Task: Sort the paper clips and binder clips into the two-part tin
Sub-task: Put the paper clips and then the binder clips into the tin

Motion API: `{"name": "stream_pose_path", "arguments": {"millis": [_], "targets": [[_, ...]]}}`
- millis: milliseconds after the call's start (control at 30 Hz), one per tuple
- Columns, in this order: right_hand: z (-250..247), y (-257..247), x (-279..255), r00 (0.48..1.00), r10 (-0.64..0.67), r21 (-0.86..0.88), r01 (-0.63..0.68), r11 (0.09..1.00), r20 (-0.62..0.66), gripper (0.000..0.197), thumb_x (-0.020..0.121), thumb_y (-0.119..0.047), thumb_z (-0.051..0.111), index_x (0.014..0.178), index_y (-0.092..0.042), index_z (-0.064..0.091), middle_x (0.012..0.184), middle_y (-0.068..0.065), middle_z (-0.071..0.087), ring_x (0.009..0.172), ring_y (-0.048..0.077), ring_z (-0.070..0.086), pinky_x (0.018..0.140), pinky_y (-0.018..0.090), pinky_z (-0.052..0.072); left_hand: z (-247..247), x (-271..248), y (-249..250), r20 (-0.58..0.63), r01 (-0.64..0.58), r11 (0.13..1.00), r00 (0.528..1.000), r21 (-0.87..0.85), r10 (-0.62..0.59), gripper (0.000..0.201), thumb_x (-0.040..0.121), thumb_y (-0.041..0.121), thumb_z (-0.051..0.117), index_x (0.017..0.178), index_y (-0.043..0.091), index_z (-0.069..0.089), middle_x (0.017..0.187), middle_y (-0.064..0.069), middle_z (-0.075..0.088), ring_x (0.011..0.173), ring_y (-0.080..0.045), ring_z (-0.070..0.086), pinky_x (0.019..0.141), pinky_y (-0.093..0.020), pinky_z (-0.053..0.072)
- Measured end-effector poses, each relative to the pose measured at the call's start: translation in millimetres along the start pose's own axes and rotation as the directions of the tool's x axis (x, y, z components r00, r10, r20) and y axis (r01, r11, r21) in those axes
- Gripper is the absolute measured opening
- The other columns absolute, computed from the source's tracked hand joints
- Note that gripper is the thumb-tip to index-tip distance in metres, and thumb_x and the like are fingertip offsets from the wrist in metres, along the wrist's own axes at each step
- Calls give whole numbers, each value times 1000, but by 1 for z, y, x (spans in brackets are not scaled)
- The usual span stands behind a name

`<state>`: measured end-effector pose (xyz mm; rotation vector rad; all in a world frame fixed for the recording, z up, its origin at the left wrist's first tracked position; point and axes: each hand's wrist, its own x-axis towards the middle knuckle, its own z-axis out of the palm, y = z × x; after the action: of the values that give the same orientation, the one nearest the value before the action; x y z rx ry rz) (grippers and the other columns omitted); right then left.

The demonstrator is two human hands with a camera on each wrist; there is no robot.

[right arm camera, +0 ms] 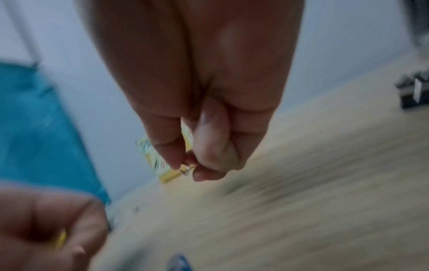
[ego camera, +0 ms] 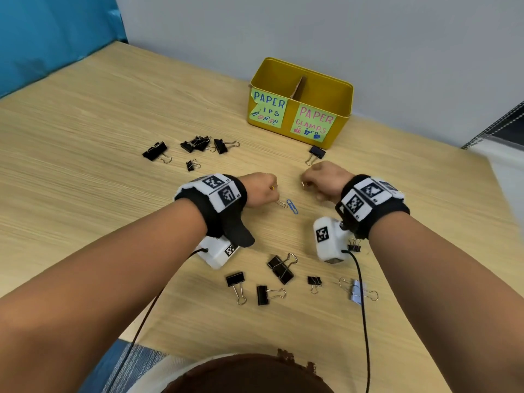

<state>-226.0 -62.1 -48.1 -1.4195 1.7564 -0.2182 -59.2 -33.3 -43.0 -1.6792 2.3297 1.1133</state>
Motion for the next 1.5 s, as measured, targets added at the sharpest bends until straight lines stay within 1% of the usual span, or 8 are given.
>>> {"name": "stream_pose_path", "arguments": {"millis": [133, 400, 567, 667, 833, 1100, 1267, 1500], "targets": [[-10, -2, -9, 993, -65, 575, -5, 818, 101, 18, 95, -1, 45, 79, -7, 51, 72, 9, 51, 27, -1, 31, 28, 10, 23, -6, 3, -5, 43, 26, 944, 999, -328, -12, 23, 95, 8, 45, 73, 14, 46, 65, -1, 51, 51, -12, 47, 40, -13, 36], [-8, -5, -17, 983, 31, 659, -145, 738, 182, 28, 94, -3, 31, 74, -7, 51, 64, 4, 40, 27, 3, 28, 28, 11, 18, -7, 3, -9, 66, 34, 857, 998, -515, 0, 22, 94, -5, 39, 89, 14, 49, 65, -2, 51, 30, 2, 44, 33, -11, 29], [2, -9, -20, 994, 65, 130, -76, 989, 88, 39, 92, -42, 49, 63, -15, 47, 54, -1, 34, 33, 8, 29, 32, 14, 23, -8, 7, 1, 18, 67, 874, 998, -481, -67, 23, 94, 1, 37, 87, 11, 56, 69, -2, 43, 56, -12, 37, 43, -17, 30], [8, -8, -27, 999, -38, -363, 40, 931, 11, 32, 80, -40, 68, 79, -8, 66, 63, 1, 52, 54, 12, 45, 46, 24, 35, -5, 11, 4, -67, 34, 939, 996, -341, -60, 26, 93, 12, 46, 113, -1, 56, 96, -9, 52, 89, -21, 48, 73, -25, 43], [20, -10, -31, 999, -46, -447, 36, 894, -12, 31, 70, -26, 79, 94, -6, 73, 94, 7, 70, 87, 16, 59, 74, 27, 48, 9, 12, 6, -116, -26, 1000, 993, 3, 26, 29, 81, 17, 67, 110, 9, 64, 96, -2, 54, 88, -18, 51, 76, -27, 42], [25, -11, -35, 993, -31, -484, 84, 871, 117, 27, 80, -16, 66, 99, 2, 70, 80, 7, 58, 55, 12, 47, 44, 20, 37, 14, 15, 17, 22, -34, 974, 999, 222, 30, 23, 88, 15, 61, 107, 3, 64, 112, -14, 64, 103, -29, 61, 82, -33, 47], [24, -15, -36, 979, -12, -634, 142, 760, 204, 31, 95, -28, 40, 84, -4, 58, 81, 10, 53, 74, 22, 50, 61, 26, 38, 13, 9, 16, 95, -32, 927, 995, 374, -4, 32, 98, 18, 39, 114, -3, 57, 99, -16, 54, 87, -23, 47, 80, -34, 43], [-12, -45, -18, 991, -65, 239, 36, 970, 116, 37, 94, -28, 33, 58, -21, 34, 44, -5, 28, 32, 9, 20, 33, 10, 17, -52, 14, 7, -78, 5, 903, 996, -430, -43, 25, 94, 14, 33, 73, 11, 46, 59, -4, 34, 47, -16, 29, 43, -20, 23]]}}
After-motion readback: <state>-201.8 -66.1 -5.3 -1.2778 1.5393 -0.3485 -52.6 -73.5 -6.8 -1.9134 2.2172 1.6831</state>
